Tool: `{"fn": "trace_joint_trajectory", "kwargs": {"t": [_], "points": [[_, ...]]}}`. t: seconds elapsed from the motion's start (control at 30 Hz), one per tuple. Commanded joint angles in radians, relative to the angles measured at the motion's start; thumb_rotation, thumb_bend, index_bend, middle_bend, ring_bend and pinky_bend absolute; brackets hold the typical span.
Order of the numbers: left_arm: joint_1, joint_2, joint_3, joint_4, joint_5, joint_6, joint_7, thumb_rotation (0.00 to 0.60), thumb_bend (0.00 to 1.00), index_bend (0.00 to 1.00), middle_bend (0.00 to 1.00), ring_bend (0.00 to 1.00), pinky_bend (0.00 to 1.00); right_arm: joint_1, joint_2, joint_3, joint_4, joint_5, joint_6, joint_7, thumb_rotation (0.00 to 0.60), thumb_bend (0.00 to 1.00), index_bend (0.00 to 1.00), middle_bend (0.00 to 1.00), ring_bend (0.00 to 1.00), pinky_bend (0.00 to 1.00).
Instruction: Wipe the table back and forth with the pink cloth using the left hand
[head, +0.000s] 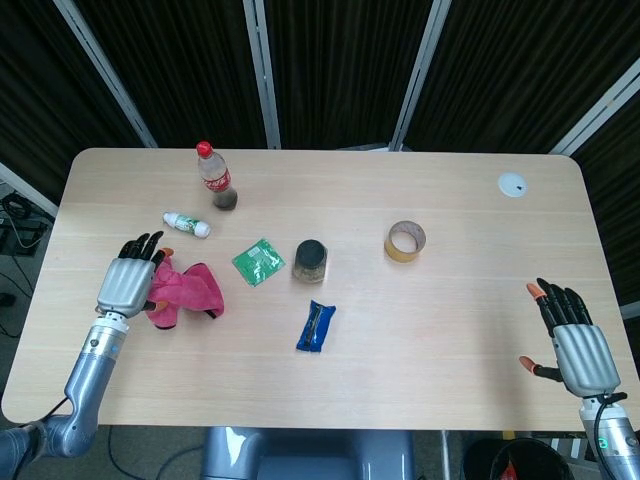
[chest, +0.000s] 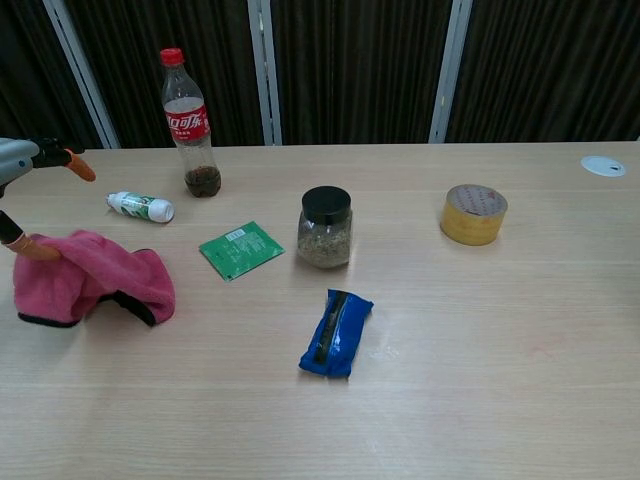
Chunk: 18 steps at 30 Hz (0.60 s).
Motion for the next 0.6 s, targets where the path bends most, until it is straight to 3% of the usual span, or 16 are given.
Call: {"fn": "trace_joint_trajectory", "kwargs": {"t": [0.03, 0.37, 0.6], "points": [[-0.002, -0.002, -0.001, 0.000, 0.001, 0.003, 0.003, 0.600, 0.00, 0.13, 0.00, 0.00, 0.02, 0.000, 0.001, 0.000, -0.001, 0.001, -0.002, 0.002, 0.600, 0.00, 0.00, 0.00, 0.00, 0.00], [0.036, 0.054, -0.003, -0.091, 0.019, 0.046, -0.053, 0.600, 0.00, 0.12, 0.00, 0.00, 0.00, 0.000, 0.003, -0.001, -0.001, 0.001, -0.003, 0.005, 0.600, 0.00, 0.00, 0.00, 0.00, 0.00], [0.153, 0.146, 0.049, -0.140, 0.182, 0.247, -0.130, 0.600, 0.00, 0.09, 0.00, 0.00, 0.00, 0.000, 0.002, -0.002, 0.001, -0.004, 0.000, -0.002, 0.600, 0.00, 0.00, 0.00, 0.00, 0.00]]}}
